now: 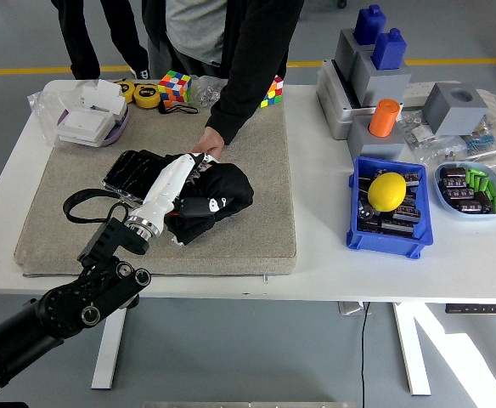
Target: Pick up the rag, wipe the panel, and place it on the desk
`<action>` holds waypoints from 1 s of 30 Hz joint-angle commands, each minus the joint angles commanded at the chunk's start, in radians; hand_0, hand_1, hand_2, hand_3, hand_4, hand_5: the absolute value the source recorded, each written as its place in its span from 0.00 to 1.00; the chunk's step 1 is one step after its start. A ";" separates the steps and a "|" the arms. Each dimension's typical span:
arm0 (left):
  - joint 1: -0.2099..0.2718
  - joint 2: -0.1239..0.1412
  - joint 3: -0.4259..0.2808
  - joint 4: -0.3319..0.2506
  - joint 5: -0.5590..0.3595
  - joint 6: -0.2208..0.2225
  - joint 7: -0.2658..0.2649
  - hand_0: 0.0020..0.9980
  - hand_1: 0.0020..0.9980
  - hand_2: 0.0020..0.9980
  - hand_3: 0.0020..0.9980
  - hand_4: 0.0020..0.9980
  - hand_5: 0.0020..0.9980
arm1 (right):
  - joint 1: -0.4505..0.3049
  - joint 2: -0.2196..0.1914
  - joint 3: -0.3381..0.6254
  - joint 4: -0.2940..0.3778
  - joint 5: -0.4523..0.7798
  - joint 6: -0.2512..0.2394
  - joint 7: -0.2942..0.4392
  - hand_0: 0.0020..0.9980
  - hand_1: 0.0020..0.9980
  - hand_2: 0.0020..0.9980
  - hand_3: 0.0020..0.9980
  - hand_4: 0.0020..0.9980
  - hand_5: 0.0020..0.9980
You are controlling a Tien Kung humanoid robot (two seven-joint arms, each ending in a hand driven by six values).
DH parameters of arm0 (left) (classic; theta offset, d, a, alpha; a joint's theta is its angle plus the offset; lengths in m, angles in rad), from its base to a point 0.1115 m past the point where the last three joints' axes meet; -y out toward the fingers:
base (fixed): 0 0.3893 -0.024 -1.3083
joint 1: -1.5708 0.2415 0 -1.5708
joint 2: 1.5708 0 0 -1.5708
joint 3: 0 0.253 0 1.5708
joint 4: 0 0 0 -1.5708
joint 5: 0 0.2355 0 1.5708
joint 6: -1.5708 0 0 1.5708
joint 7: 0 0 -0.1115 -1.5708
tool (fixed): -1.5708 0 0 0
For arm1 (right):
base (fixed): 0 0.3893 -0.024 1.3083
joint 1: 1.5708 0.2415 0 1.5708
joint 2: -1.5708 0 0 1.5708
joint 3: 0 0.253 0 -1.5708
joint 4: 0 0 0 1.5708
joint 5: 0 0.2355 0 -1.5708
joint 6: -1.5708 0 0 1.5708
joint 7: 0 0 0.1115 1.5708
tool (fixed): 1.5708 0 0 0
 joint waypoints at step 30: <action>-0.062 -0.003 -0.313 0.323 0.040 0.033 -0.071 0.19 0.25 0.33 0.56 0.68 0.00 | -0.002 0.001 0.002 0.004 0.000 -0.002 0.002 0.56 0.57 0.50 0.52 0.90 0.39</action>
